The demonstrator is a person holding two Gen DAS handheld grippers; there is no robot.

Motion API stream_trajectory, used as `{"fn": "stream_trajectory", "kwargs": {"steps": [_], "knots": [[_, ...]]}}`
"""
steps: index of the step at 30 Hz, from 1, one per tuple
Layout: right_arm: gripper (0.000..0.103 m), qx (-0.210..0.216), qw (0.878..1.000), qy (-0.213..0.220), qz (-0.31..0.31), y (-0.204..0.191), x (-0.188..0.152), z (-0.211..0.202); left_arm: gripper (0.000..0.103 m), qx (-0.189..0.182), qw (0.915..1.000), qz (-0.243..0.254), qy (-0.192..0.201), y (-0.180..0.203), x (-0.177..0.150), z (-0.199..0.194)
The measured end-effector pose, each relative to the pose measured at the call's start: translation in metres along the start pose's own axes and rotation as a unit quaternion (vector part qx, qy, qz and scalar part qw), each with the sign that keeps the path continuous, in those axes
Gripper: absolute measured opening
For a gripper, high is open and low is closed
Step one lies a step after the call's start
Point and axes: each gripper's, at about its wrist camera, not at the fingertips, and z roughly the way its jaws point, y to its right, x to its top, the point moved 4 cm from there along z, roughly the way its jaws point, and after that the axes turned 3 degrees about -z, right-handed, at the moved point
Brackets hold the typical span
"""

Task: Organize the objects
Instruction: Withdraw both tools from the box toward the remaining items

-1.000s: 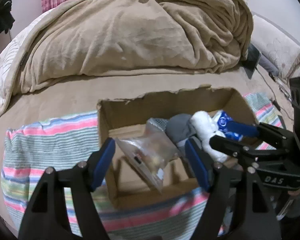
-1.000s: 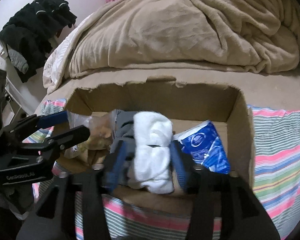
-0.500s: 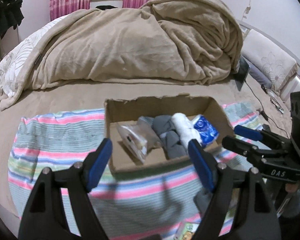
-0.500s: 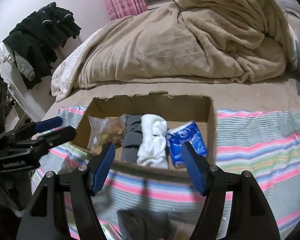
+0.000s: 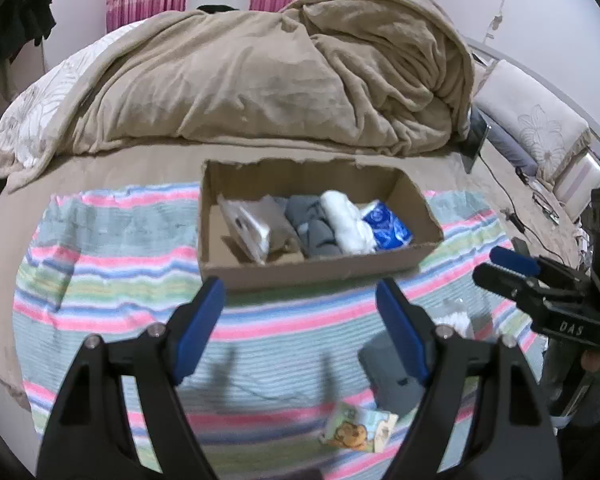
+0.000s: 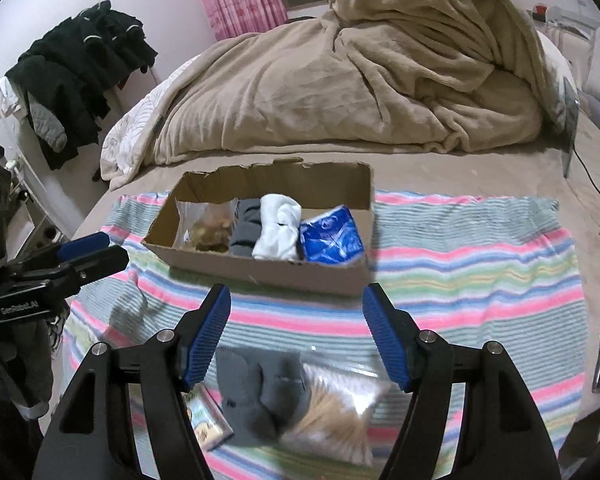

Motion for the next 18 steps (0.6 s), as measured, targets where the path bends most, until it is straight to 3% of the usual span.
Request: {"fn": "stream_trajectory", "kwargs": {"steps": [8, 18], "knots": [[0.072, -0.006, 1.0, -0.004, 0.015, 0.011, -0.014, -0.011, 0.08, -0.014, 0.9997, -0.018, -0.012, 0.015, -0.025, -0.003], [0.072, -0.01, 0.999, -0.035, 0.027, 0.023, -0.044, -0.001, 0.08, -0.026, 0.9984, -0.015, -0.047, 0.037, -0.055, 0.021]]}}
